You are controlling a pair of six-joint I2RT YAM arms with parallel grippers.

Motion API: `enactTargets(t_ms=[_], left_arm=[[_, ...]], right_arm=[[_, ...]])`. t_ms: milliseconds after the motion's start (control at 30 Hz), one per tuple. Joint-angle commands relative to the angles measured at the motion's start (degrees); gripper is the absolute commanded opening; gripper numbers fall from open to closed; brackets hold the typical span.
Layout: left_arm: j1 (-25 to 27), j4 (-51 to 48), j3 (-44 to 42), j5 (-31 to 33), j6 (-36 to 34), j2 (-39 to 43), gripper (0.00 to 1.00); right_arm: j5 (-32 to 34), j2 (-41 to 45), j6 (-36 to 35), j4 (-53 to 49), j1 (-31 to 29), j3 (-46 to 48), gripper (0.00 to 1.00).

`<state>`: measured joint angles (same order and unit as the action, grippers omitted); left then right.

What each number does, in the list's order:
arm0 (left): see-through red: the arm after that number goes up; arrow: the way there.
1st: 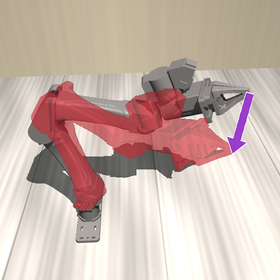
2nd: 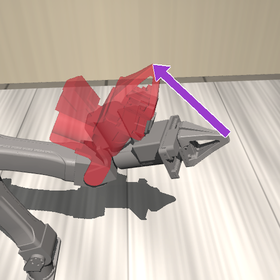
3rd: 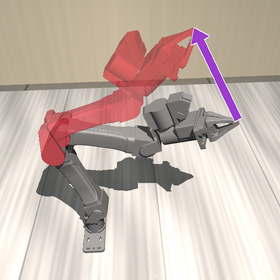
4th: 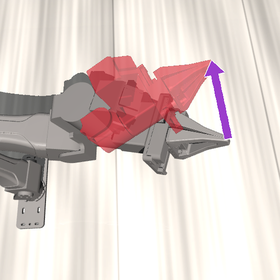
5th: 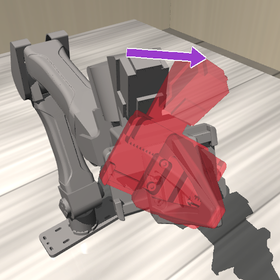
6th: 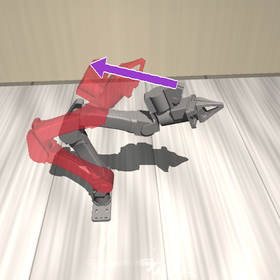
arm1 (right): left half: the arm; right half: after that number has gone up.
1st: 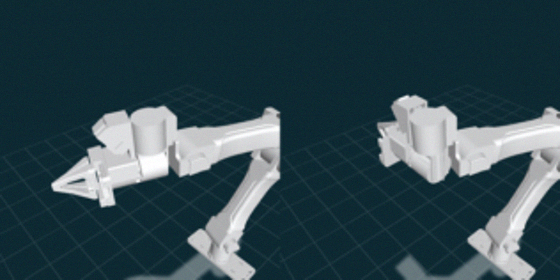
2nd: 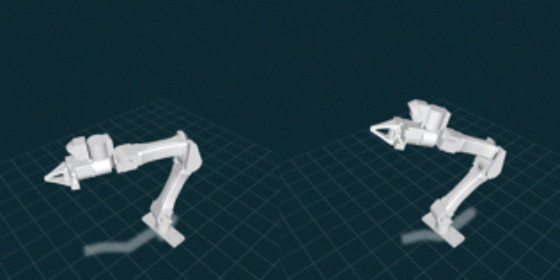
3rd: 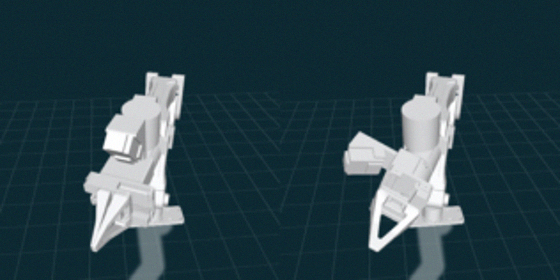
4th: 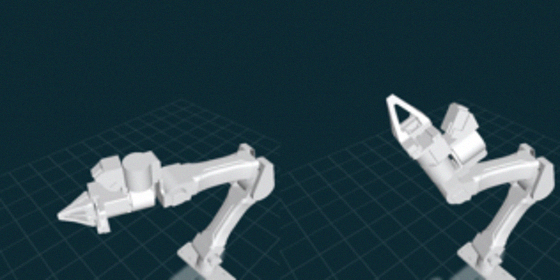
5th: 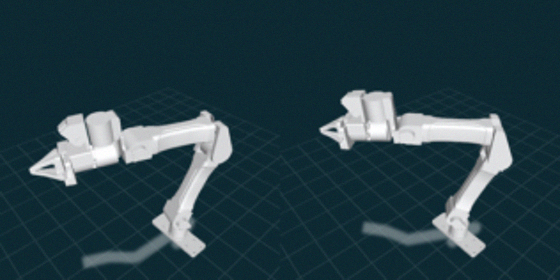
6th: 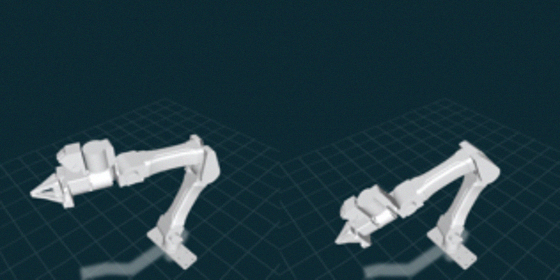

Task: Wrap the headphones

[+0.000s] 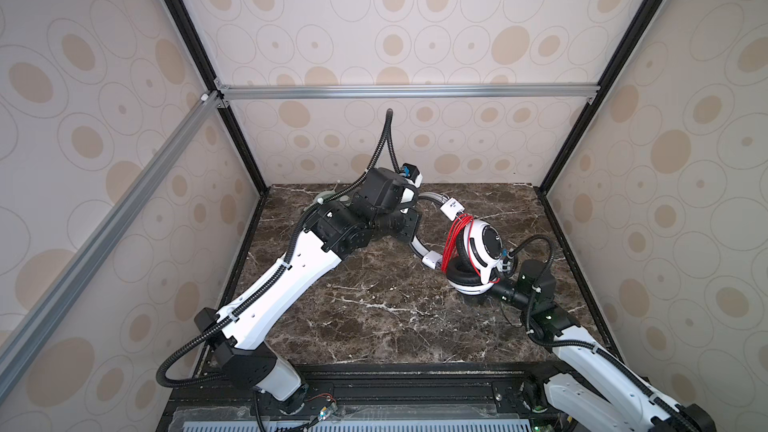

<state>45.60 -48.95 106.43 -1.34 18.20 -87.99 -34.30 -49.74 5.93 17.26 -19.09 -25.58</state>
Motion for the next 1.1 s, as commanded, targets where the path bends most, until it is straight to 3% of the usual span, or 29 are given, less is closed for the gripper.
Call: enactTargets(t_ms=[0, 100, 167, 267, 333, 500, 700, 900, 1067], left_arm=[[-0.6, 2.3, 4.3, -1.9, 1.8, 0.4, 0.00], [-0.6, 2.0, 4.5, -1.8, 1.7, 0.5, 0.00], [-0.6, 2.1, 4.6, -1.8, 1.8, 0.5, 0.00], [-0.5, 2.0, 4.6, -1.7, 1.7, 0.6, 0.00], [-0.5, 2.0, 4.6, -1.5, 1.7, 0.6, 0.00], [-1.1, 1.9, 4.7, -0.1, 3.5, 0.2, 0.00], [-3.0, 5.8, 3.2, 2.5, 12.8, -0.1, 0.00], [-3.8, 7.3, 6.0, -0.4, 20.9, -5.7, 0.00], [-3.8, 5.4, 8.6, 1.3, 27.5, -11.7, 0.00]], right_arm=[[0.4, -0.5, -1.5, 2.3, 0.3, -2.6, 0.73], [-0.8, -0.8, -1.7, 2.3, 0.3, -3.0, 0.67], [-3.1, -1.3, -1.8, 2.2, 0.4, -3.5, 0.56], [-7.3, -2.4, -2.0, 1.2, 0.4, -4.6, 0.18], [-8.7, -2.5, -1.7, 1.8, 0.3, -4.1, 0.01], [-8.9, -0.5, -0.2, 3.5, 0.3, -1.8, 0.00], [-8.9, 2.2, 3.9, 6.3, 0.3, 1.3, 0.00], [-7.3, 3.8, 7.8, 7.1, 0.3, 2.7, 0.00], [-3.2, 2.7, 8.5, 3.4, 0.3, 0.8, 0.00]])
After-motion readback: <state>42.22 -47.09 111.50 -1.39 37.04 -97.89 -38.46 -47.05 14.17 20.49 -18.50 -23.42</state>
